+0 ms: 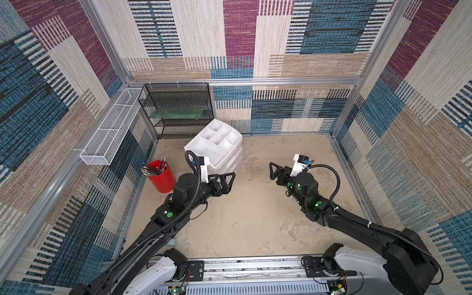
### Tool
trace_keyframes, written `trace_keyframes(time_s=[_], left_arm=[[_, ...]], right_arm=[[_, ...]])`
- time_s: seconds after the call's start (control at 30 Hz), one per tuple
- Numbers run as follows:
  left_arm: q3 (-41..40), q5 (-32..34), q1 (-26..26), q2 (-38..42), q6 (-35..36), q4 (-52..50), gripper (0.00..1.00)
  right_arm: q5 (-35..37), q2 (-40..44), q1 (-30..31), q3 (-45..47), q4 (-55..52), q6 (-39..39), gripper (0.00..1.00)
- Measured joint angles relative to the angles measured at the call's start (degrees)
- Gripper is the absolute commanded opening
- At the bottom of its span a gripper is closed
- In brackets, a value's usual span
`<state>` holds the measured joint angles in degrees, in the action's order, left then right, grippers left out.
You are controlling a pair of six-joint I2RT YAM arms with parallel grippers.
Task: Take the sponge out of the drawer
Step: Adjust the storage box at the center of the board.
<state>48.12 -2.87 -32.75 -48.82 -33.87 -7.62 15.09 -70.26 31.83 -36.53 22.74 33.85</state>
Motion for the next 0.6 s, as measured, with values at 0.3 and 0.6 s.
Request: trace_keyframes(time_s=[0.3, 0.6], left_arm=[[9.31, 19.56, 0.02, -3.56, 12.22, -8.85, 0.98], [11.47, 27.1, 3.08, -1.86, 19.47, -13.18, 1.0]], right_arm=[[-5.57, -22.95, -12.09, -20.87, -1.25, -2.93, 0.95], [-10.1, -25.44, -13.68, -22.97, -1.51, -4.33, 0.95]])
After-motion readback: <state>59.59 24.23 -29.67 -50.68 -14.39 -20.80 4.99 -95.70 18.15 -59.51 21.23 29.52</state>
